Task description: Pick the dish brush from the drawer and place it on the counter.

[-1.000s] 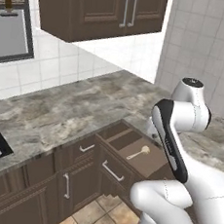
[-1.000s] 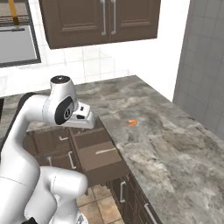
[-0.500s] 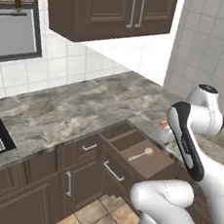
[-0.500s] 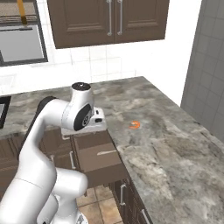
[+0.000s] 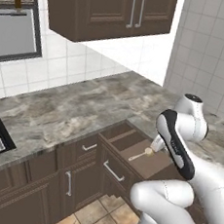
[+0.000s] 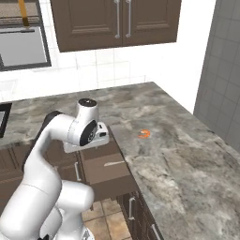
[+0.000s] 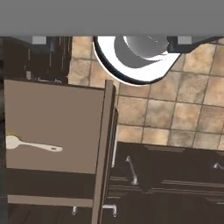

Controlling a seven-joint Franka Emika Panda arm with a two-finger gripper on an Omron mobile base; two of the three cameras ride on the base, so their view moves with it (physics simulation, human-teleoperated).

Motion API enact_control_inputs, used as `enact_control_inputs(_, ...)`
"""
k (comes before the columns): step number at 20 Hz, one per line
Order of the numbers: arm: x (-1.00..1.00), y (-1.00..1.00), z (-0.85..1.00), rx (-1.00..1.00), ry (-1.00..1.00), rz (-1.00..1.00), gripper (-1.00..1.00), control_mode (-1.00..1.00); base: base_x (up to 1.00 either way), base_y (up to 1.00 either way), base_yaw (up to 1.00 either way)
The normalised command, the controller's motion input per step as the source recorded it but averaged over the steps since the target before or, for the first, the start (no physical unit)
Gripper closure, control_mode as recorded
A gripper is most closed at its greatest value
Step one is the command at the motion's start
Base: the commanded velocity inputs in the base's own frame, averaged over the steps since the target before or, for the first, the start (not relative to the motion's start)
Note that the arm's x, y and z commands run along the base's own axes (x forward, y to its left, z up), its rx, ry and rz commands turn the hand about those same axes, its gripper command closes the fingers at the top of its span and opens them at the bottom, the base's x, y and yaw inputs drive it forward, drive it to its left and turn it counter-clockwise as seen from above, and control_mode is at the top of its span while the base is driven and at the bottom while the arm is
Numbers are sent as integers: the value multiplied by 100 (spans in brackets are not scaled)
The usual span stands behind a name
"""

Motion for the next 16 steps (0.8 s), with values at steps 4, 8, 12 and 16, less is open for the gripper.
enact_control_inputs(4, 3, 81, -59, -6, 0, 0, -100, -100, 0, 0, 0)
enact_control_inputs(8, 61, 15, -36, -1, 4, 0, -100, -100, 0, 0, 0)
enact_control_inputs(12, 76, 1, -34, -2, 10, 0, -100, -100, 0, 0, 0)
enact_control_inputs(16, 69, 1, -42, -2, 13, 0, -100, -100, 0, 0, 0)
